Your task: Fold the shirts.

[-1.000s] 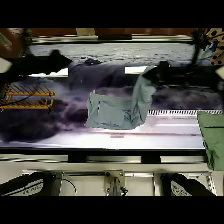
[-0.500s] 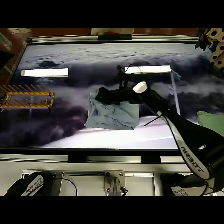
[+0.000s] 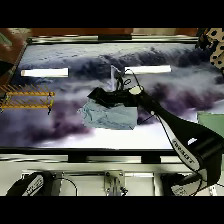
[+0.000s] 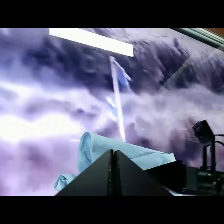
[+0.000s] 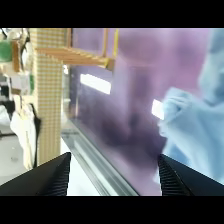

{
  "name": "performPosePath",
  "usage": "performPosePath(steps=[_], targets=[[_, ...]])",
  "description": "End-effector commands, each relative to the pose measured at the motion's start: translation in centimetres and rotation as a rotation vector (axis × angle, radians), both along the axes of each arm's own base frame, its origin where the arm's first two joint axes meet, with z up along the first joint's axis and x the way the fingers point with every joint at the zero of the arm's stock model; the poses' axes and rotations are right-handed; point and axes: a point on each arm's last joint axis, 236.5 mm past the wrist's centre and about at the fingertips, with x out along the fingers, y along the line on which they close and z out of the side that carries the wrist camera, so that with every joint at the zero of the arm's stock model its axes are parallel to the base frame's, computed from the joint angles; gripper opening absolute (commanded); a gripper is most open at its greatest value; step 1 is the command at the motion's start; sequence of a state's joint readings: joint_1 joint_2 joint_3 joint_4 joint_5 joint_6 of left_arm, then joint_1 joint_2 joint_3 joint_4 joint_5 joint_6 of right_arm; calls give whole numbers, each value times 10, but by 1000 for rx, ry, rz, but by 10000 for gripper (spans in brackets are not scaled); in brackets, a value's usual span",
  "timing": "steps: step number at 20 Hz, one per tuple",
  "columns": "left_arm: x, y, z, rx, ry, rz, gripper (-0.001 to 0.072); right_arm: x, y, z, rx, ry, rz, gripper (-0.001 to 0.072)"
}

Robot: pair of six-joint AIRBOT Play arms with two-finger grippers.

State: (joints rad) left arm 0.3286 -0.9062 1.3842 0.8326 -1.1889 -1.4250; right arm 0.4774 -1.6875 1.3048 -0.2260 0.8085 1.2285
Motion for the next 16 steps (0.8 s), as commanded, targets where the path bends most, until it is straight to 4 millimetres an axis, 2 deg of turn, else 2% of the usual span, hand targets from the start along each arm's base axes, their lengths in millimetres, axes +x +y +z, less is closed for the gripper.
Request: performPosePath(steps=[1, 5, 6, 7, 8, 10, 14, 16], targets=[[-1, 0, -2, 5, 6, -3, 26, -13, -73, -21, -125, 105, 118, 656], [-1, 0, -2, 4, 6, -2, 26, -12, -255, -66, -585, 246, 14, 657], [-1, 0, -2, 4, 7, -2, 26, -17, -281, -71, -628, 292, -4, 658], [-1, 0, -3, 4, 7, -2, 26, -20, -291, -75, -619, 320, -10, 675], [-1, 0, -3, 3, 8, -1, 26, -21, -292, -79, -598, 332, -10, 675], [-1, 0, -3, 3, 8, -2, 26, -25, -285, -95, -570, 354, 19, 676], [-1, 0, -3, 2, 9, -2, 26, -20, -244, -116, -459, 343, 74, 675], [-1, 0, -3, 0, 10, 0, 26, -18, -228, -127, -467, 315, 97, 674]])
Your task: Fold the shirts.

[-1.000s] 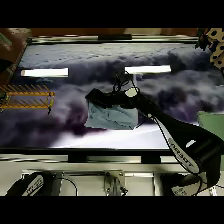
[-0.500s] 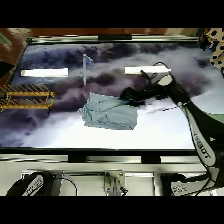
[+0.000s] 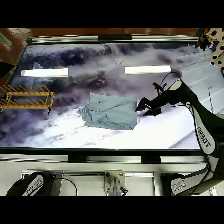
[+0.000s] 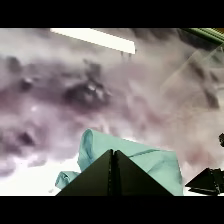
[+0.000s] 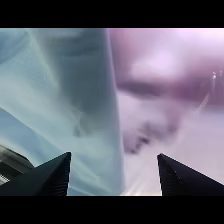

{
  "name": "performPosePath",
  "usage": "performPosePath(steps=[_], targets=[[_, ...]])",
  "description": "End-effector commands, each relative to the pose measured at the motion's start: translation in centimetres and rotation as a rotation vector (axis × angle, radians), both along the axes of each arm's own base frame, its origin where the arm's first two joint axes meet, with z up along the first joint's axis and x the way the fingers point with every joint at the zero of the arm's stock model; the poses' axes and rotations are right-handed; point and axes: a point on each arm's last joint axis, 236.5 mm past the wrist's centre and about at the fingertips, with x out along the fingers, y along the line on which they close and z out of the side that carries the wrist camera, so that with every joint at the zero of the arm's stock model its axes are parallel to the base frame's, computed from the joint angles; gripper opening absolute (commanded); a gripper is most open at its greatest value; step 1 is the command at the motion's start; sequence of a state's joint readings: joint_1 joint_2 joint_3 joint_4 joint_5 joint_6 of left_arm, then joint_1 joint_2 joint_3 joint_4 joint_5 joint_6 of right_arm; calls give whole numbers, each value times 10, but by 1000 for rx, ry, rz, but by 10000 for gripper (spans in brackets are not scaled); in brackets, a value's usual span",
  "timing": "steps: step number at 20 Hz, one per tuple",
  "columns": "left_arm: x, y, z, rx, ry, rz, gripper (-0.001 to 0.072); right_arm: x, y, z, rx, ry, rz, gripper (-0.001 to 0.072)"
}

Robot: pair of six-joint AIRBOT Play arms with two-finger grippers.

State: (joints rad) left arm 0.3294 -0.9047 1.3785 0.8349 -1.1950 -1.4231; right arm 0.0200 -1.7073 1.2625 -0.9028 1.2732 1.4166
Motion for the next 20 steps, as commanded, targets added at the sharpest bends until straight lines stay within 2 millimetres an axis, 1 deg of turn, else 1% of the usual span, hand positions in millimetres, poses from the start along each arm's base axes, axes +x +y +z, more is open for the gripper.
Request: performPosePath(steps=[1, 2, 3, 5, 6, 7, 8, 9, 11, 13, 14, 15, 16, 17, 18, 19, 20], targets=[[0, 0, 0, -2, 1, 2, 26, 1, 28, -18, 26, -24, 51, 674], [0, 0, 0, -2, 1, 2, 26, 1, 36, -21, 25, -45, 73, 636], [0, 0, 0, -2, 1, 3, 26, 3, 45, -20, 36, -69, 89, 468], [0, 0, 0, -2, 1, 2, 26, 5, 68, -5, 122, -122, 121, 140], [0, 0, 0, -2, 1, 2, 26, 8, 77, 8, 178, -159, 130, 54], [0, 0, 0, -2, 1, 2, 26, 15, 80, 23, 216, -207, 129, 50], [0, 0, 0, -1, 1, 2, 26, 23, 78, 45, 236, -265, 120, 49], [0, 0, 0, 2, -1, 0, 26, 33, 71, 68, 238, -320, 106, 50], [1, 1, -1, 18, -6, -9, 26, 54, 48, 137, 246, -447, 52, 49], [2, 1, -3, 16, -1, -9, 26, 65, 13, 226, 253, -570, -39, 49], [3, 1, -4, 15, 1, -9, 26, 66, -6, 267, 252, -603, -113, 49], [3, 1, -5, 15, 3, -9, 27, 62, -26, 306, 250, -625, -196, 49], [3, 1, -5, 15, 4, -10, 27, 52, -41, 339, 243, -666, -217, 49], [4, 1, -5, 15, 4, -10, 27, 40, -56, 367, 226, -697, -234, 49], [3, 1, -5, 15, 4, -10, 27, 29, -69, 388, 200, -721, -259, 49], [3, 1, -5, 17, 3, -11, 27, 21, -85, 403, 160, -747, -289, 49], [3, 1, -5, 31, -3, -20, 27, 15, -99, 411, 121, -759, -319, 49]])
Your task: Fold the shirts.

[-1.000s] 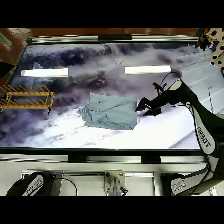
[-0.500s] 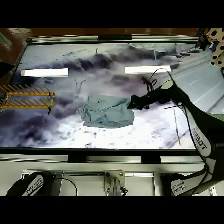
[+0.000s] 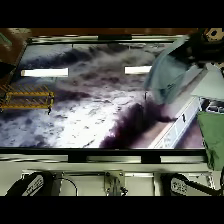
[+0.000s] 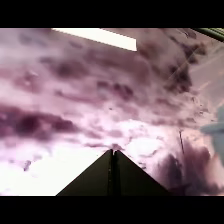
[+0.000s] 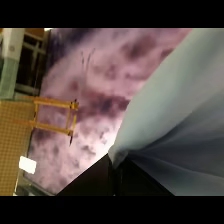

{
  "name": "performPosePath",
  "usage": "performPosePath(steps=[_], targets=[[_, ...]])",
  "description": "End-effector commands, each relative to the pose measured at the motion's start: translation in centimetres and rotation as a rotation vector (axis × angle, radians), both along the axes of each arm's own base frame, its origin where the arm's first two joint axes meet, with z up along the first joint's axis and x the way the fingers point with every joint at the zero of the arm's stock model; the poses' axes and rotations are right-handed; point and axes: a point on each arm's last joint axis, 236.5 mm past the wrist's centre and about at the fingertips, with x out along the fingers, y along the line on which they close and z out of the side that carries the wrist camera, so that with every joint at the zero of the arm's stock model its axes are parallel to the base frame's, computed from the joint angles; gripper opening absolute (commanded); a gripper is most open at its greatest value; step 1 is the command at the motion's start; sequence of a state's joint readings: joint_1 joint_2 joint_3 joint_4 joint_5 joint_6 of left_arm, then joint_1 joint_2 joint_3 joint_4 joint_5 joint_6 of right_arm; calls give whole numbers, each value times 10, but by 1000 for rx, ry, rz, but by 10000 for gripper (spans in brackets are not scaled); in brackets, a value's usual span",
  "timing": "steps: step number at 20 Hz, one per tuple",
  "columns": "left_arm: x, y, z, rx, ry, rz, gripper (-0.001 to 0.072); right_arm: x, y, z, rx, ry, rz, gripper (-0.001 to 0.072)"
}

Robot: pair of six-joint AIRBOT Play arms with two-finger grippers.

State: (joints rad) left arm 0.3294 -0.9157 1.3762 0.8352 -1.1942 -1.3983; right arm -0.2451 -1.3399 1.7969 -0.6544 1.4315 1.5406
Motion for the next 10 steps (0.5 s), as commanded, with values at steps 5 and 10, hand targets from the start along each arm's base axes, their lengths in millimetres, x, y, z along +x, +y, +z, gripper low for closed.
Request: performPosePath(steps=[5, 10], targets=[[-1, -1, -2, 35, -6, -27, 27, -38, -101, 46, -100, 21, -290, 49], [-3, -2, -4, 35, 2, -34, 27, -22, -144, 12, -183, 79, -347, 49]])
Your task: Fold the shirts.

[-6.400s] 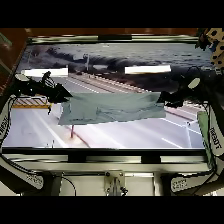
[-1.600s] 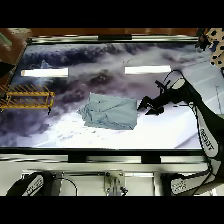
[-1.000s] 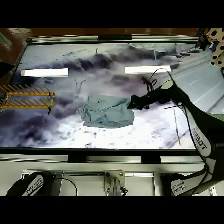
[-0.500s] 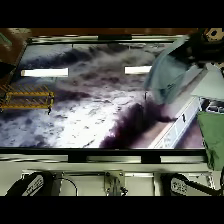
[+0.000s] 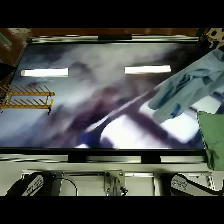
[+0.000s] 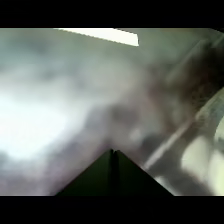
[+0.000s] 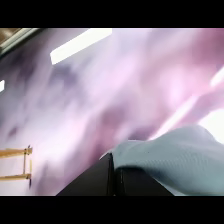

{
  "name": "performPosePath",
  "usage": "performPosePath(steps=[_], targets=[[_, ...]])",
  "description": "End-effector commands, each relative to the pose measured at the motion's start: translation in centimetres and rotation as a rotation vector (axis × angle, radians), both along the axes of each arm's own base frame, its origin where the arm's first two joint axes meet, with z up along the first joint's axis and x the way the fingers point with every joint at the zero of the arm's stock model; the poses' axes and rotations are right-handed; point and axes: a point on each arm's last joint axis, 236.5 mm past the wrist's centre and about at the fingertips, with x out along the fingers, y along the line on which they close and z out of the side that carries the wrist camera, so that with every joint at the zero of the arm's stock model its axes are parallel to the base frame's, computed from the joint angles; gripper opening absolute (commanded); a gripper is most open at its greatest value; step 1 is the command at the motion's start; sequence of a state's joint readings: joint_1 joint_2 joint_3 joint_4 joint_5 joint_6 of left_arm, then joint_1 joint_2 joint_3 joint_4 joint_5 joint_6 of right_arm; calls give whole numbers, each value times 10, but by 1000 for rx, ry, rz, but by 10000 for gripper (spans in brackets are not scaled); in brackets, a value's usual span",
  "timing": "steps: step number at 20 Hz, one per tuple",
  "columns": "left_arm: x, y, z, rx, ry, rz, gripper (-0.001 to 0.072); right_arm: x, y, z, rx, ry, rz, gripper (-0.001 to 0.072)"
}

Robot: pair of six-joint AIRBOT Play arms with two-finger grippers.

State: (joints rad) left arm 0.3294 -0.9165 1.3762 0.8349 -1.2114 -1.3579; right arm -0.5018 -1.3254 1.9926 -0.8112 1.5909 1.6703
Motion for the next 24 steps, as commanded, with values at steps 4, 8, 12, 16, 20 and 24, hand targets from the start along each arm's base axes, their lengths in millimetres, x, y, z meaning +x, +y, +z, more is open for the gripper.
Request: performPosePath(steps=[4, 8, 12, 16, 20, 24], targets=[[-1, 0, -1, 3, 4, -4, 27, 30, -38, -38, -26, 54, -45, 49], [-1, 0, -1, 2, 3, -4, 27, 60, -60, -37, -32, -25, -115, 49], [-1, -1, -1, 1, 4, -4, 27, 68, -94, -35, -83, -61, -220, 49], [-2, -12, 8, -54, -15, -32, 27, 42, -158, -49, -203, -11, -311, 50], [-1, -13, 10, -64, -20, -35, 27, 23, -186, -47, -237, -32, -304, 49], [1, -12, 11, -66, -26, -28, 27, 35, -182, -28, -265, -143, -260, 49]])
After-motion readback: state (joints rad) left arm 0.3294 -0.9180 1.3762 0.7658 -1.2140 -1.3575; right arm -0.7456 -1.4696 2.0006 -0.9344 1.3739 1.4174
